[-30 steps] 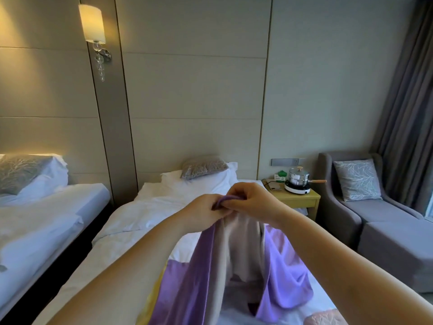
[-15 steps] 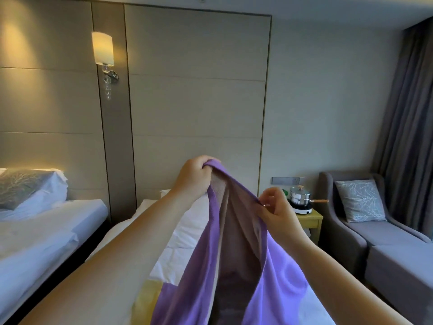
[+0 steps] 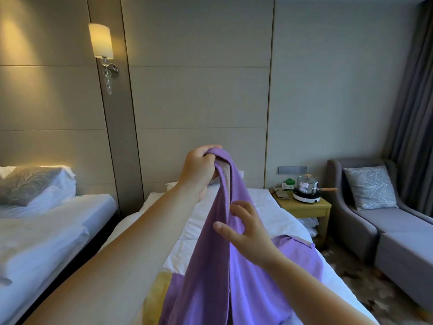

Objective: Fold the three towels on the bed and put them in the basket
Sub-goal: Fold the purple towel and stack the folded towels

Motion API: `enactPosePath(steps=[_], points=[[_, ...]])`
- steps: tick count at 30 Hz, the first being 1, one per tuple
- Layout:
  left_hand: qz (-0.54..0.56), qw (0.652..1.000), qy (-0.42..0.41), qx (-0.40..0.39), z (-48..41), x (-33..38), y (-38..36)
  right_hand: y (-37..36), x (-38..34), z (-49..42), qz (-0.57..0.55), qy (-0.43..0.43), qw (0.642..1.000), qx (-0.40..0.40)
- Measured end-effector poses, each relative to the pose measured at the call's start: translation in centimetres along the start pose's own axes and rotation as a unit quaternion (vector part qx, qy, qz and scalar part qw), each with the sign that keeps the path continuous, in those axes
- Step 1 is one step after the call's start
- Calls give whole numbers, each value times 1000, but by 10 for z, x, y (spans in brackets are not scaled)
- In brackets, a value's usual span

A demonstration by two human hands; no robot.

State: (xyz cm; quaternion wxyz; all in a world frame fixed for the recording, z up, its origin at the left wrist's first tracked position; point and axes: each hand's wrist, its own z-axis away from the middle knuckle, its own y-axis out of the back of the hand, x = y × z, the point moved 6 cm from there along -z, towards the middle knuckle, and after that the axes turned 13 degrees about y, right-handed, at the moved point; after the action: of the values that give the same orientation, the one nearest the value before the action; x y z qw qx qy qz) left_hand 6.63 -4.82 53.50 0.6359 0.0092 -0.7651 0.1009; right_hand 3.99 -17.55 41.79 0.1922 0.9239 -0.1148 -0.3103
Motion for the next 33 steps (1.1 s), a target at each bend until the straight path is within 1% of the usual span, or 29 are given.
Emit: enactPosePath(steps=[5, 6, 12, 13, 16, 21, 24, 26, 28, 29, 30, 31, 32, 33], points=[[13, 1000, -10, 19, -5, 2, -2, -2, 14, -5, 115, -6, 992, 50], [14, 1000, -13, 21, -6, 4, -2, -3, 19, -5, 128, -14, 991, 44], [41, 998, -27, 30, -12, 16, -1, -10, 51, 9, 178, -78, 980, -46], [44, 998, -31, 31, -13, 19, -3, -14, 54, 11, 168, -85, 980, -59], [42, 997, -42, 40, -15, 29, -4, -20, 62, 15, 83, -126, 986, -72], [88, 990, -72, 83, -26, 57, 18, 0, 73, 13, 26, -166, 985, -45], [53, 990, -93, 91, -32, 71, 31, 24, 68, -7, -35, -191, 981, 6], [18, 986, -102, 128, -37, 78, 48, 49, 56, -34, -65, -183, 979, 68], [10, 979, -103, 178, -41, 81, 74, 81, 43, -63, -102, -175, 969, 140], [26, 975, -99, 197, -44, 80, 88, 97, 36, -75, -123, -168, 964, 166], [53, 974, -84, 204, -47, 75, 101, 109, 28, -86, -142, -158, 961, 176], [76, 973, -61, 208, -49, 67, 111, 118, 20, -94, -160, -147, 961, 168], [75, 972, -32, 218, -53, 57, 120, 121, 13, -99, -172, -137, 964, 147], [37, 972, -2, 232, -56, 47, 125, 121, 7, -101, -173, -131, 969, 119]])
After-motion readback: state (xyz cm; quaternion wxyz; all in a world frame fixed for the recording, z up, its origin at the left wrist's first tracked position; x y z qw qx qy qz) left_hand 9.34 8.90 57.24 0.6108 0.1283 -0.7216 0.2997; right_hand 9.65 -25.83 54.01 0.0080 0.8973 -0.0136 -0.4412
